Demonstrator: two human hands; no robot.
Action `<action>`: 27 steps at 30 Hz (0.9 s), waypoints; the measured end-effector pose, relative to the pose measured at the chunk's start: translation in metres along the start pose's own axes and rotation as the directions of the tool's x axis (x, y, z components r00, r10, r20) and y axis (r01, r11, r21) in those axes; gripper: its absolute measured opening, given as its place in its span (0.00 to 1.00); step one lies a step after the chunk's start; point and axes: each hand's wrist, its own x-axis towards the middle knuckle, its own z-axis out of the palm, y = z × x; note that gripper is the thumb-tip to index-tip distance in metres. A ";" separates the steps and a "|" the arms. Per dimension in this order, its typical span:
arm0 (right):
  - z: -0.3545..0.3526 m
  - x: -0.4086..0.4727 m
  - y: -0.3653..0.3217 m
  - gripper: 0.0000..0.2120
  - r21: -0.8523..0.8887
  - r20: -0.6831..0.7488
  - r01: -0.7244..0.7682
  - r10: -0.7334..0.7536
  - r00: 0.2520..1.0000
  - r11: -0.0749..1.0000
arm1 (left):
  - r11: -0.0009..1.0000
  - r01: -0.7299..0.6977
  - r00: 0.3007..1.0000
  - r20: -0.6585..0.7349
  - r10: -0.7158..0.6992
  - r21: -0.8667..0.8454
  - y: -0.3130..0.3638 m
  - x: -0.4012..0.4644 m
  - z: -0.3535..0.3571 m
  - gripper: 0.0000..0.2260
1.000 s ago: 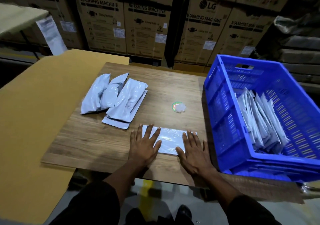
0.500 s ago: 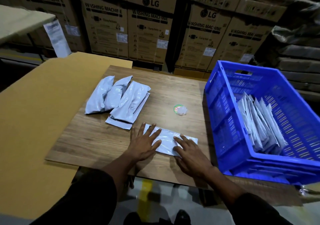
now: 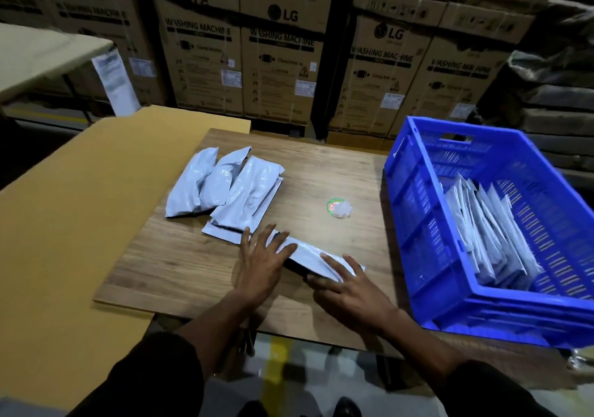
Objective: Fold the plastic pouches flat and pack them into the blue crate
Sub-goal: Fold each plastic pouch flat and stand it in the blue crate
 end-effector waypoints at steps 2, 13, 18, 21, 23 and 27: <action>-0.009 0.010 0.011 0.11 0.036 -0.041 -0.039 0.040 0.998 0.999 | 0.999 0.038 0.999 -0.021 -0.038 -0.002 -0.001 0.004 -0.004 0.27; -0.063 0.049 0.035 0.14 0.917 0.268 -0.398 0.700 0.662 0.025 | 0.999 0.029 0.992 -0.125 -0.034 -0.039 -0.001 0.012 -0.025 0.26; -0.048 0.045 0.063 0.11 0.647 0.549 -0.730 0.530 0.646 0.220 | 0.998 -0.059 0.996 0.064 0.061 -0.027 0.005 -0.005 -0.001 0.25; -0.027 0.050 0.054 0.09 0.291 0.419 -0.798 0.680 0.602 0.527 | 0.997 -0.072 0.988 0.139 0.068 0.019 0.011 -0.017 0.015 0.22; -0.014 0.052 0.030 0.09 0.359 0.223 -0.735 0.712 0.666 0.576 | 1.000 0.002 0.997 0.071 -0.003 0.015 0.018 -0.021 0.017 0.19; 0.019 0.042 -0.006 0.26 0.334 0.259 -0.564 0.501 0.826 0.755 | 0.994 0.045 0.992 -0.113 -0.057 -0.104 0.031 -0.010 0.010 0.15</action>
